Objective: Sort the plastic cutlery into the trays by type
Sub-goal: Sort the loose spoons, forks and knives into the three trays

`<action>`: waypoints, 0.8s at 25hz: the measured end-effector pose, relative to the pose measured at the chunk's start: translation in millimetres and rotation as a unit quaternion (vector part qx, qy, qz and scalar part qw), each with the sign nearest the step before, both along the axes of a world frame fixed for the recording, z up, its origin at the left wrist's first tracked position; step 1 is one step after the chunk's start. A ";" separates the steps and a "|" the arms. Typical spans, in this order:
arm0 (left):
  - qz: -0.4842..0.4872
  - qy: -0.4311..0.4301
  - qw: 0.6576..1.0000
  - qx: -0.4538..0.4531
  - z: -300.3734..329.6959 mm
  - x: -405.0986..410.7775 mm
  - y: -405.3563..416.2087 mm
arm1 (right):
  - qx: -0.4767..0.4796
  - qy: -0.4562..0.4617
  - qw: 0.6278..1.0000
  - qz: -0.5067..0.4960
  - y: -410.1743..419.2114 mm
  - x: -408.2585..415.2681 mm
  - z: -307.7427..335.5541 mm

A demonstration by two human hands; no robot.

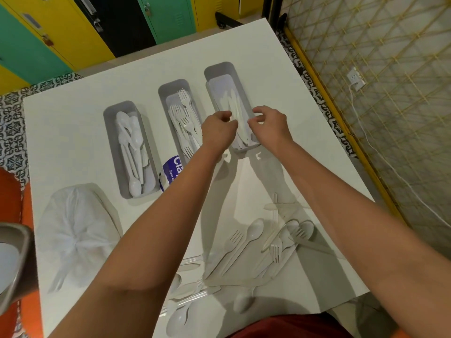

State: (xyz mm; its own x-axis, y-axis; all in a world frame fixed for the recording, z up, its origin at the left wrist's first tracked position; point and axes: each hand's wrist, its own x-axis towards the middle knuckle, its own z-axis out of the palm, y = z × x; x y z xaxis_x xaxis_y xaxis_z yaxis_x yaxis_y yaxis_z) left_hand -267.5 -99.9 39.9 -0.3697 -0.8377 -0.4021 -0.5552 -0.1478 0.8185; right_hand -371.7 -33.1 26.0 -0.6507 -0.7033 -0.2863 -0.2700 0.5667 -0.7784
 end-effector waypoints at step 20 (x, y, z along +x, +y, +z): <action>-0.382 -0.137 0.900 -0.161 -56.2 40.7 144.2 | 0.155 0.074 0.984 0.053 184.1 -22.2 -45.1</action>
State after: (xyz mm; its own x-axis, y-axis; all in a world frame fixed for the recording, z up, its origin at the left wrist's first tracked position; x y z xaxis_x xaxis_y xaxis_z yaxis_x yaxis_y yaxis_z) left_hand -226.8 44.2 -16.3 -0.8111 -0.4706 -0.3473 -0.5813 0.5836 0.5670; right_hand -393.9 151.0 -19.1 -0.6291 -0.6631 -0.4056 -0.4370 0.7332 -0.5210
